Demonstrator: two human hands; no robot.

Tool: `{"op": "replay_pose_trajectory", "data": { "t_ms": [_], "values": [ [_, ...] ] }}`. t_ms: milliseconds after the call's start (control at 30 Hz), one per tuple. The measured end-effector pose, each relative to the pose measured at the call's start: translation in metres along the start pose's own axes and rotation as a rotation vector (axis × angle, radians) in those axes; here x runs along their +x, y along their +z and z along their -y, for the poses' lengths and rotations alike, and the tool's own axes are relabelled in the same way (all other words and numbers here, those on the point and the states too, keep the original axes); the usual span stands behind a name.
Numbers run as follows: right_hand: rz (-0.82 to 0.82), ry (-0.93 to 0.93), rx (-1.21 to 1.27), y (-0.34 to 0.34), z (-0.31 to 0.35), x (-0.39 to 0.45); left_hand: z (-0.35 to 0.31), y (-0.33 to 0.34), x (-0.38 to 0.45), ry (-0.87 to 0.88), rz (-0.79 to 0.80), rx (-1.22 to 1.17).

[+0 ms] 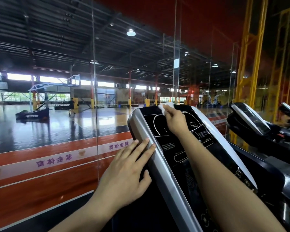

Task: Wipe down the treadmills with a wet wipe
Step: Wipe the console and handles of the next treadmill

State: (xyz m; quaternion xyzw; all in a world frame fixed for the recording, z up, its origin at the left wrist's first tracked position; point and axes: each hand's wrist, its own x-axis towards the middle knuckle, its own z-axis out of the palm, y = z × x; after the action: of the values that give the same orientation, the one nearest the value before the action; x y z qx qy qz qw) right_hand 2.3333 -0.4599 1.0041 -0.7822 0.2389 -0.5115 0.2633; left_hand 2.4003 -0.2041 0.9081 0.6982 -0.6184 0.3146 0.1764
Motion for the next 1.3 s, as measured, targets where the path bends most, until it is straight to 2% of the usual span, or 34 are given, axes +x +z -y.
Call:
{"op": "replay_pose_trajectory", "data": {
  "t_ms": [133, 233, 300, 400, 433, 500, 567, 700, 767, 833, 967, 1033, 1100, 1233, 1300],
  "values": [
    [0.212, -0.339, 0.112, 0.018, 0.039, -0.052, -0.001, -0.001, 0.000, 0.001, 0.005, 0.029],
    [0.290, -0.444, 0.127, 0.016, 0.045, -0.059, -0.002, -0.002, -0.001, -0.003, 0.003, 0.028],
    [0.206, -0.377, 0.046, 0.012, 0.026, -0.048, -0.001, -0.003, -0.002, -0.007, 0.007, 0.030],
    [0.004, -0.044, -0.075, -0.007, -0.019, -0.020, -0.001, -0.003, -0.002, -0.006, 0.001, 0.029],
    [-0.033, 0.067, -0.086, -0.014, -0.031, -0.013, -0.001, -0.002, -0.003, -0.007, 0.003, 0.022],
    [-0.034, 0.162, -0.114, -0.022, -0.041, -0.006, -0.001, -0.001, -0.002, -0.010, 0.005, 0.013],
    [-0.002, 0.099, -0.115, -0.018, -0.028, -0.016, 0.000, -0.001, -0.002, -0.013, -0.004, 0.010],
    [0.190, -0.263, 0.048, 0.000, 0.016, -0.084, -0.001, 0.000, -0.002, -0.012, -0.017, 0.008],
    [0.238, -0.345, 0.066, -0.004, 0.017, -0.098, 0.000, 0.001, -0.002, -0.019, -0.030, 0.013],
    [0.203, -0.311, -0.013, -0.014, 0.001, -0.088, -0.001, 0.001, -0.002, -0.021, -0.028, 0.012],
    [-0.016, 0.085, -0.194, -0.038, -0.042, -0.047, 0.000, 0.001, -0.002, -0.022, -0.027, 0.017],
    [-0.035, 0.144, -0.187, -0.037, -0.048, -0.040, -0.001, 0.001, -0.002, -0.026, -0.033, 0.025],
    [-0.005, 0.063, -0.133, -0.027, -0.034, -0.050, -0.001, 0.002, -0.001, -0.028, -0.040, 0.025],
    [0.186, -0.303, -0.005, -0.010, 0.007, -0.108, -0.003, 0.001, 0.000, -0.028, -0.049, 0.005],
    [0.195, -0.364, -0.052, -0.017, 0.003, -0.113, -0.002, 0.002, -0.001, -0.026, -0.046, 0.007]
  ]
}}
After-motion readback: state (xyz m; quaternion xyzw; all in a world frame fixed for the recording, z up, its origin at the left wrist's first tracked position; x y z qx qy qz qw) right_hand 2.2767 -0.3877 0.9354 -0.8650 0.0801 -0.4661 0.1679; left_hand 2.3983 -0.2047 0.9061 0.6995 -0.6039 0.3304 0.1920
